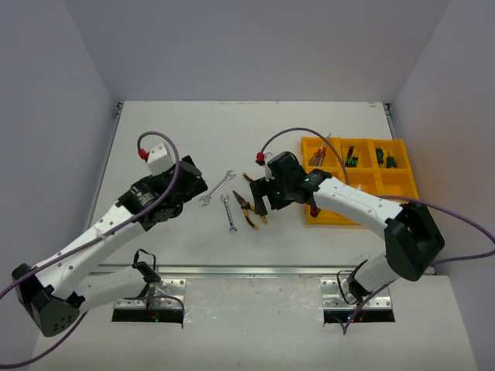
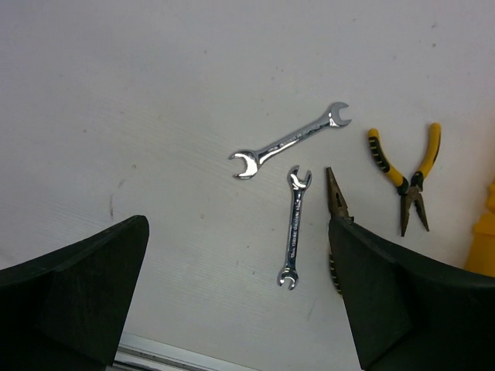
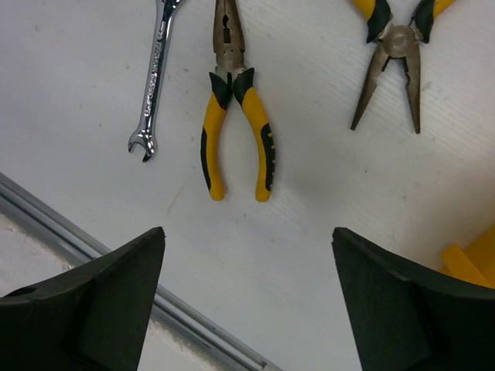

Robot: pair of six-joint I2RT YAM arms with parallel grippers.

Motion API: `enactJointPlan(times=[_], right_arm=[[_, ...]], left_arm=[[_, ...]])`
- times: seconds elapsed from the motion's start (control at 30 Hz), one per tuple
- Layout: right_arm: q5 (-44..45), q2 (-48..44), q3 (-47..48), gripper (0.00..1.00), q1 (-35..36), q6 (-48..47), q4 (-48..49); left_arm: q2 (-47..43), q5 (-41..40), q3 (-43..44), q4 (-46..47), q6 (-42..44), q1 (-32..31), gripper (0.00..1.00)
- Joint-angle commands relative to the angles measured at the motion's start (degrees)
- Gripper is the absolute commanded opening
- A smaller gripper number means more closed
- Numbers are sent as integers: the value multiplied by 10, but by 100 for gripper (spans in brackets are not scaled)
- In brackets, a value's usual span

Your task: Sort the tools into containers

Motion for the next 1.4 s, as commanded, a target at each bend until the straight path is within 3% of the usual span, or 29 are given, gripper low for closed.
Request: enactJointPlan(times=[0.0, 0.1, 0.27, 0.33, 0.83, 1.13, 1.37], right_arm=[[70, 60, 71, 75, 51, 49, 35], [97, 132, 132, 64, 78, 74, 26], [130, 257, 255, 61, 106, 82, -38], [133, 298, 290, 60, 112, 87, -47], [165, 476, 442, 28, 138, 118, -142], [170, 465, 404, 34, 139, 138, -167], [136, 483, 428, 34, 141, 114, -230]], left_arm=[[-68, -28, 26, -11, 100, 5, 100], [-105, -27, 15, 10, 166, 5, 100], [-140, -69, -49, 21, 147, 5, 100], [-152, -42, -67, 49, 168, 4, 100], [-183, -19, -81, 81, 198, 5, 100], [-195, -12, -83, 87, 205, 4, 100], [-208, -12, -83, 87, 204, 4, 100]])
